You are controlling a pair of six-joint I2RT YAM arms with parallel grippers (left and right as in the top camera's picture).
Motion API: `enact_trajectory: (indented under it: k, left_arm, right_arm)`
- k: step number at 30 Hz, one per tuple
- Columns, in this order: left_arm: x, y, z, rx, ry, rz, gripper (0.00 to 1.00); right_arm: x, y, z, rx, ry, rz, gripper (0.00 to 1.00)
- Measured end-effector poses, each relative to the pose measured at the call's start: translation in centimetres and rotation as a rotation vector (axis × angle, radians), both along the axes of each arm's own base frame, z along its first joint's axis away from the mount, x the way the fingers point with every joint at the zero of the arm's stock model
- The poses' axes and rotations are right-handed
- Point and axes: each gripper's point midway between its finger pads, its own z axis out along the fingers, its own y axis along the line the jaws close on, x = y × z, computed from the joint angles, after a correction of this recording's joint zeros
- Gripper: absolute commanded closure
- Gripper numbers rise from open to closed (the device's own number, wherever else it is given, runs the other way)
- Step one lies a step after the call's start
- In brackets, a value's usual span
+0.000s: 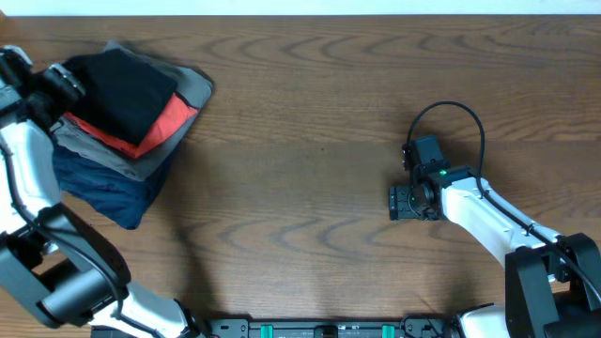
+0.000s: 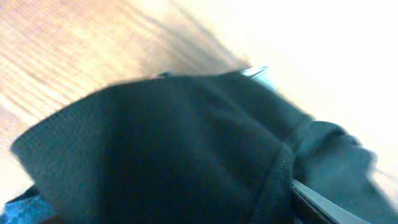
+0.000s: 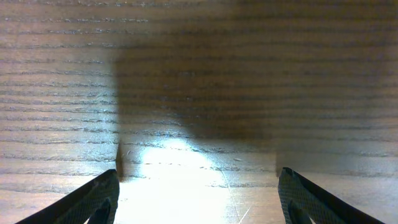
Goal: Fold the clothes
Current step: 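Lift the black shirt leftward and place it atop the clothes stack, then press the black shirt flat on the stack with the left gripper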
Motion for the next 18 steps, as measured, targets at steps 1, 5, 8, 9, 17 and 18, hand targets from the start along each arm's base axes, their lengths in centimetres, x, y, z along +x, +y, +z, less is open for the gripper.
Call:
enact_trajectory:
  k: [1,5,8,9,17,18]
  left_arm:
    - [0.1,-0.2,0.9,0.001,-0.025,-0.012,0.25]
    - [0.7,-2.5,5.6,0.022,-0.138,-0.085,0.20]
    - [1.7,-4.9,8.6,0.040,-0.206,-0.151,0.20]
    - [2.1,-5.8,9.1,0.041,-0.220,-0.174,0.20]
    - [4.6,-6.8,7.2,0.044,-0.222,-0.210,0.19]
    - [4.6,-6.7,7.2,0.045,-0.224,-0.208,0.19]
  right_arm:
    - [0.0,0.0,0.0,0.001,-0.002,0.000,0.20]
    - [0.1,0.0,0.0,0.001,-0.002,-0.002,0.20]
    - [0.1,0.0,0.0,0.002,-0.005,-0.007,0.20]
    - [0.1,0.0,0.0,0.003,-0.004,-0.010,0.20]
    - [-0.2,-0.1,0.0,0.000,0.009,-0.018,0.18]
    - [-0.2,-0.1,0.0,0.000,0.007,-0.018,0.18]
